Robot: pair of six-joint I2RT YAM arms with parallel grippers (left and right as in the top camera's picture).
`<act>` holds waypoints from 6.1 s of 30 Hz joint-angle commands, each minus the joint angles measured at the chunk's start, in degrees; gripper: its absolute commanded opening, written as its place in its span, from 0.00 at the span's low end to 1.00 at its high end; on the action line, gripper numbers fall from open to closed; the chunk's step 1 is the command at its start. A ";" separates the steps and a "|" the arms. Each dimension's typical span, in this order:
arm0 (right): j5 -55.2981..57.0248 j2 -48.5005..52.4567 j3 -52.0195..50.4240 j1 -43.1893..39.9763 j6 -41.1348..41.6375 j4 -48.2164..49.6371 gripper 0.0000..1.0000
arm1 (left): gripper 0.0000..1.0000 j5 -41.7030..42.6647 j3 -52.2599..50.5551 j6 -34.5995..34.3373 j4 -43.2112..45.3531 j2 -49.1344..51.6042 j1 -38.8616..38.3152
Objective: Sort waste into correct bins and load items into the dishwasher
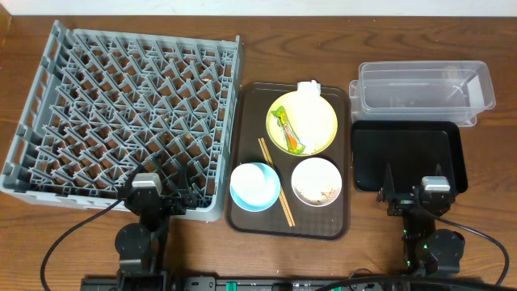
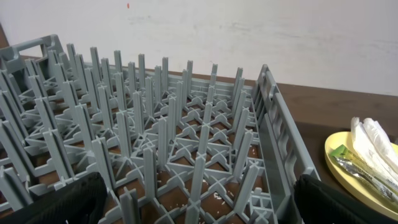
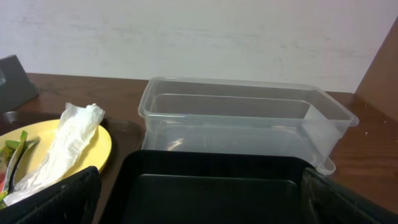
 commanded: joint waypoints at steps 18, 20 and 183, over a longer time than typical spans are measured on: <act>0.07 -0.31 -0.04 -0.15 8.50 -0.39 0.99 | 0.99 -0.90 -0.81 0.31 -2.34 0.28 -0.20; 0.35 -0.31 -0.04 -0.15 8.48 -0.22 0.99 | 0.99 -0.90 -0.81 0.31 -2.34 0.28 -0.20; 3.34 106.40 70.64 27.63 18.43 -14.71 0.01 | 0.99 -0.92 41.83 0.33 -36.96 42.60 -0.20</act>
